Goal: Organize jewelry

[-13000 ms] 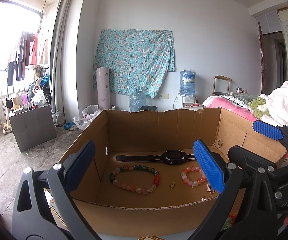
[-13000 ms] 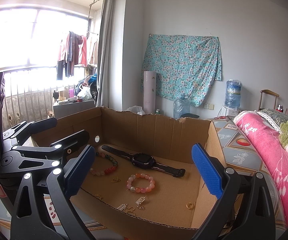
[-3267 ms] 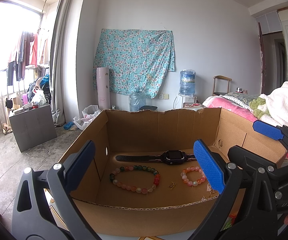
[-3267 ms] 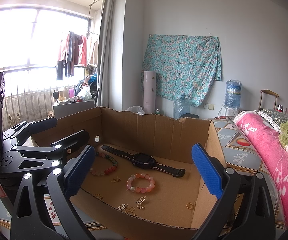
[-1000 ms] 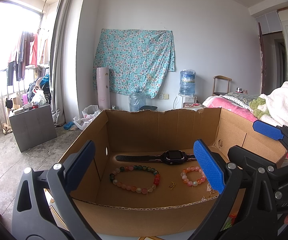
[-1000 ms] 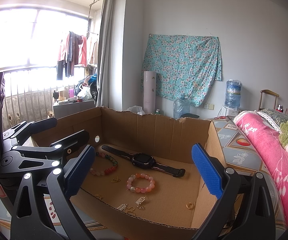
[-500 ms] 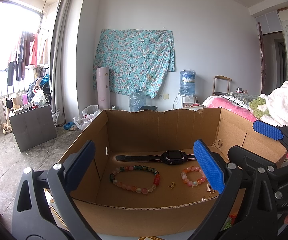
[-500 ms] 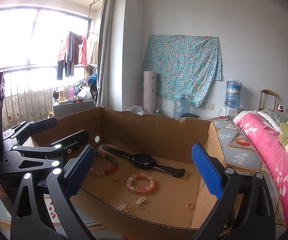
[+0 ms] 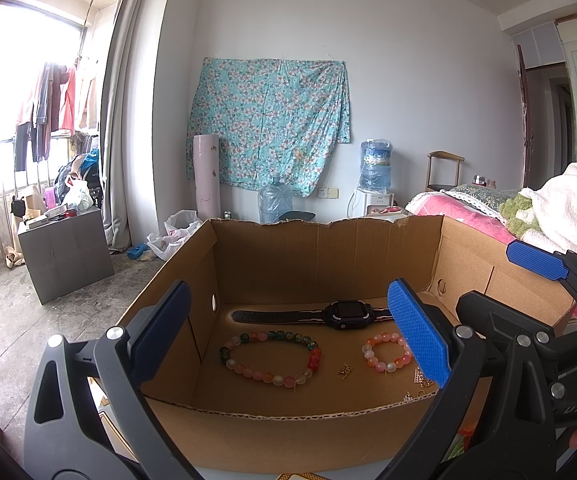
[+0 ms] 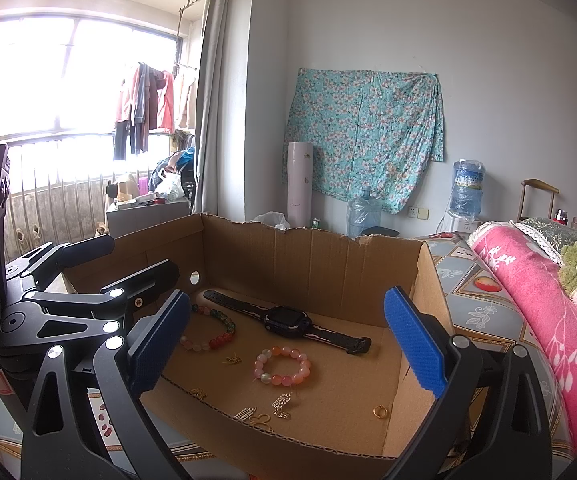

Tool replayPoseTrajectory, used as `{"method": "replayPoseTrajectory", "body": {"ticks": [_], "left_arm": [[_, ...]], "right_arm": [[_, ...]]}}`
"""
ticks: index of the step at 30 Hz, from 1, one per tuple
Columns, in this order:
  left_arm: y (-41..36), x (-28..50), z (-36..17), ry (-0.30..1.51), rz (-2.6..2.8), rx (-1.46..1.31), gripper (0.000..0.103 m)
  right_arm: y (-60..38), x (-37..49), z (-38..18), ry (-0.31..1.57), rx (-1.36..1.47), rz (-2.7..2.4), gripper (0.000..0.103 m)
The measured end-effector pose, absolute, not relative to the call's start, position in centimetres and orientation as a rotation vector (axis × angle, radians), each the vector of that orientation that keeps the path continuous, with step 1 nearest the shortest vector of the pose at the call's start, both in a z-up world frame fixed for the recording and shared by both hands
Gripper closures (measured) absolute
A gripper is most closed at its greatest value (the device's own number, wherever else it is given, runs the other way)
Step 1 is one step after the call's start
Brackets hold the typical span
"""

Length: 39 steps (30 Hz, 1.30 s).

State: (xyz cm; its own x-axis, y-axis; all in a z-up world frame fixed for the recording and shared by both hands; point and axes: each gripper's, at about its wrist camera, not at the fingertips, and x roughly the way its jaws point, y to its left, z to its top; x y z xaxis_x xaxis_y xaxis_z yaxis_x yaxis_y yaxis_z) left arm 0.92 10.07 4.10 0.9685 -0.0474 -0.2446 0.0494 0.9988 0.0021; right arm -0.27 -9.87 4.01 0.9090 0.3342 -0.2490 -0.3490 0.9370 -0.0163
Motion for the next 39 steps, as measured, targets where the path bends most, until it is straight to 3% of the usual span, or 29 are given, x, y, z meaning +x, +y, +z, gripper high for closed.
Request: {"method": "replayPoseTrajectory", "body": {"ticks": [39], "left_arm": [[10.07, 0.93, 4.11, 0.247, -0.049, 0.008, 0.008]], "right_arm": [[-9.82, -0.33, 4.01, 0.246, -0.061, 0.353, 0.008]]}}
